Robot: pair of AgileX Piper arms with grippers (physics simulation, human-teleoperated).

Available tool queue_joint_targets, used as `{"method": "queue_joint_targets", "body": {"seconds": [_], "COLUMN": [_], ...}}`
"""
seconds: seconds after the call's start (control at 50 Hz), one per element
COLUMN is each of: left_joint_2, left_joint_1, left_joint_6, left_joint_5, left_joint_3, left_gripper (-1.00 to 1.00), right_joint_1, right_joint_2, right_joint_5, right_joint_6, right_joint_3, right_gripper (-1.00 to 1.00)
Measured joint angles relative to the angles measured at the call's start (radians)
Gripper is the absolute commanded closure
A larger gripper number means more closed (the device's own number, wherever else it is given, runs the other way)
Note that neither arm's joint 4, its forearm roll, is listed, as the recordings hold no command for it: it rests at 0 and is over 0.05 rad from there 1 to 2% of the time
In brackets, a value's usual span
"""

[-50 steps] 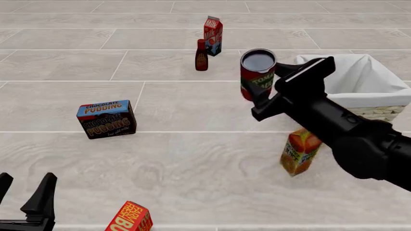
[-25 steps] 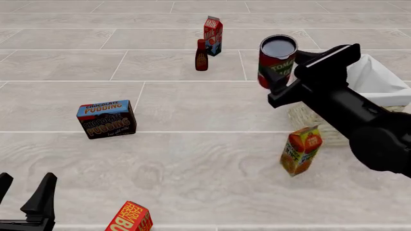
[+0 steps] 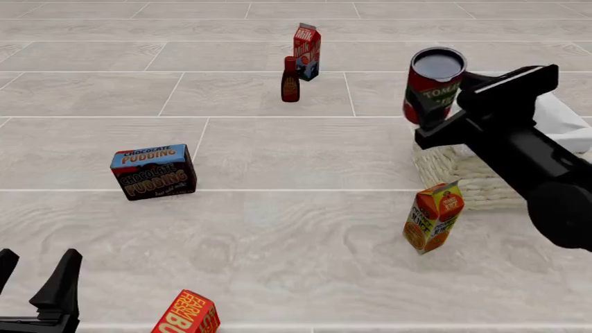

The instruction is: Pick the tomato sauce and place it in the basket.

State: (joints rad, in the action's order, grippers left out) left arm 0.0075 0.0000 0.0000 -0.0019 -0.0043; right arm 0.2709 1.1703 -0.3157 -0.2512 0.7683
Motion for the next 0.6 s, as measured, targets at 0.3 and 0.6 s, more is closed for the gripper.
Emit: {"method": "queue_joint_targets", "body": {"seconds": [0.3, 0.6], "left_joint_2": [0.000, 0.000], "left_joint_1": [0.000, 0.000], "left_joint_6": [0.000, 0.000], "left_joint_5": [0.000, 0.000], "left_joint_3": [0.000, 0.000], "left_gripper": [-1.00, -1.00], "right_joint_1": [-0.072, -0.138], "right_joint_2": [-0.026, -0.007], "right_joint_5": [0.004, -0.003], "right_joint_6": [0.015, 0.015], "right_joint_3": [-0.003, 0.017], "right_gripper": [1.00, 1.00]}}
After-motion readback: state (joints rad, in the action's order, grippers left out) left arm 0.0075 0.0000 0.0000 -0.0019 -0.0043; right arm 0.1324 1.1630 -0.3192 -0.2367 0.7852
